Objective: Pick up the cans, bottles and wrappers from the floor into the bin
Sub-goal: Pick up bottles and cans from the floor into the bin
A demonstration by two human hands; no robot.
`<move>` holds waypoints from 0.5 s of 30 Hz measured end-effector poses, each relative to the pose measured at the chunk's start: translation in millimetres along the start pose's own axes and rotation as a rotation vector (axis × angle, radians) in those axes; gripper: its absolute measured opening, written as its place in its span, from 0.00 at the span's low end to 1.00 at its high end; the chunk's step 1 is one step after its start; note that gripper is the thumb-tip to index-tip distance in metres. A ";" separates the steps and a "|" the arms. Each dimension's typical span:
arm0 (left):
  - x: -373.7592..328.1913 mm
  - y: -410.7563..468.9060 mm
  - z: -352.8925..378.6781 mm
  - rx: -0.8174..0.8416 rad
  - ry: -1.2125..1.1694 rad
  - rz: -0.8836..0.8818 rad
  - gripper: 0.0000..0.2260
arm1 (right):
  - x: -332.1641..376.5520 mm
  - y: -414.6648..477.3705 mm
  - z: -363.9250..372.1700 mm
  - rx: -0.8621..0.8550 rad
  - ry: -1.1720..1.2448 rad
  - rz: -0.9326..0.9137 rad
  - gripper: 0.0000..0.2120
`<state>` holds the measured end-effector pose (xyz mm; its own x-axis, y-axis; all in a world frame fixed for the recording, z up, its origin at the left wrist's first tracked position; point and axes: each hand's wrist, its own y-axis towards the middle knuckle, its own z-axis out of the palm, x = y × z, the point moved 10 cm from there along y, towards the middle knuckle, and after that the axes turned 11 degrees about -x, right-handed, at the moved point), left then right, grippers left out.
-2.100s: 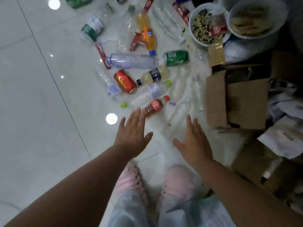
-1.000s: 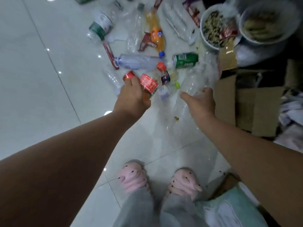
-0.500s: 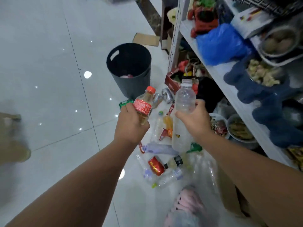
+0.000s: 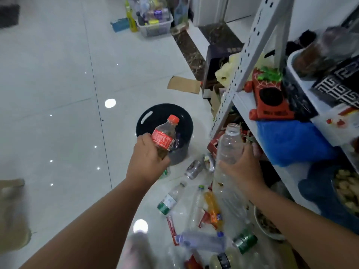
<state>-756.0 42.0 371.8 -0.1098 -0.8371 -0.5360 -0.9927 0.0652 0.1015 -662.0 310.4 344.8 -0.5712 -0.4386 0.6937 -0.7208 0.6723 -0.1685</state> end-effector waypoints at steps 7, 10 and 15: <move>28.1 179.0 40.7 0.083 -0.085 0.012 0.25 | 87.4 85.8 112.3 -0.037 0.102 0.024 0.29; 54.5 214.6 66.6 0.144 -0.140 0.005 0.26 | 97.6 110.9 164.8 -0.061 0.159 0.075 0.29; 96.1 226.6 112.8 0.302 -0.248 -0.011 0.27 | 84.8 119.5 231.7 -0.072 0.190 0.136 0.37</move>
<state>-997.2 37.6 248.7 -0.0710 -0.6843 -0.7258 -0.9598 0.2449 -0.1370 -887.5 215.4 221.2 -0.5721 -0.2259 0.7884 -0.6087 0.7613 -0.2236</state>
